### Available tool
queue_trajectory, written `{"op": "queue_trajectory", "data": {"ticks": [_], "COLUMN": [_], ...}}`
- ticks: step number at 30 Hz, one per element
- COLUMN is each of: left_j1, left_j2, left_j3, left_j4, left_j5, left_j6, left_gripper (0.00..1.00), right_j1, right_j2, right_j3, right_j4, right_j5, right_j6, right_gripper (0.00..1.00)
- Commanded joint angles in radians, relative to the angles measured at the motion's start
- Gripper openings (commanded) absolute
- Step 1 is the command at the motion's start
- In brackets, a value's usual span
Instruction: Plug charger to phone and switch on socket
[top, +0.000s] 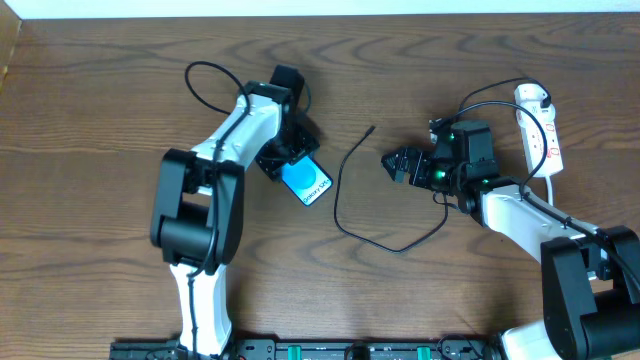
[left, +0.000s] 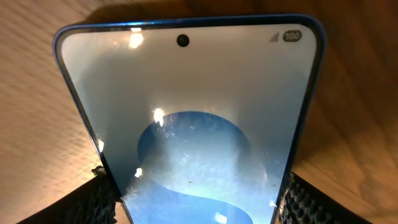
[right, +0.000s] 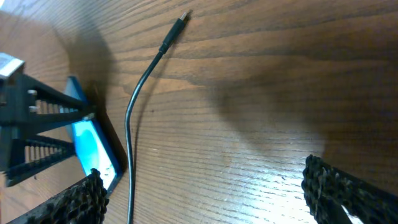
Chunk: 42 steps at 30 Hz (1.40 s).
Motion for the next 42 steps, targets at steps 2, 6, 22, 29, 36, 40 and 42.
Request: {"op": "queue_trajectory", "data": {"ticks": [2,6,22,29,36,40,42], "left_j1": [0.01,0.01,0.011,0.01,0.01,0.01,0.01], "left_j2": [-0.124,-0.131,-0.127,-0.085,-0.029,0.018,0.039], "left_j3": [0.004,0.004,-0.014,-0.059,-0.073,-0.073,-0.073], "left_j4": [-0.006,-0.044,-0.06,-0.043,-0.033,-0.026,-0.024], "left_j5": [-0.009,-0.009,-0.078,-0.092,-0.092,-0.093,-0.092], "left_j6": [0.021,0.021,0.02,0.02,0.02,0.021,0.02], "left_gripper": [0.69,0.69,0.69,0.69,0.69,0.69,0.69], "right_j1": [0.004,0.004,0.004,0.004,0.014,0.035,0.043], "right_j2": [0.003,0.003,0.003,0.003,0.003,0.003,0.003], "right_j3": [0.006,0.006,0.006,0.006,0.006,0.006,0.006], "right_j4": [0.002,0.002,-0.002,-0.021,-0.046,-0.046,-0.046], "right_j5": [0.006,0.006,0.006,0.006,0.006,0.006,0.006], "right_j6": [-0.01,-0.01,0.006,0.006,0.019,0.021,0.021], "right_gripper": [0.99,0.99,0.99,0.99,0.99,0.99,0.99]}}
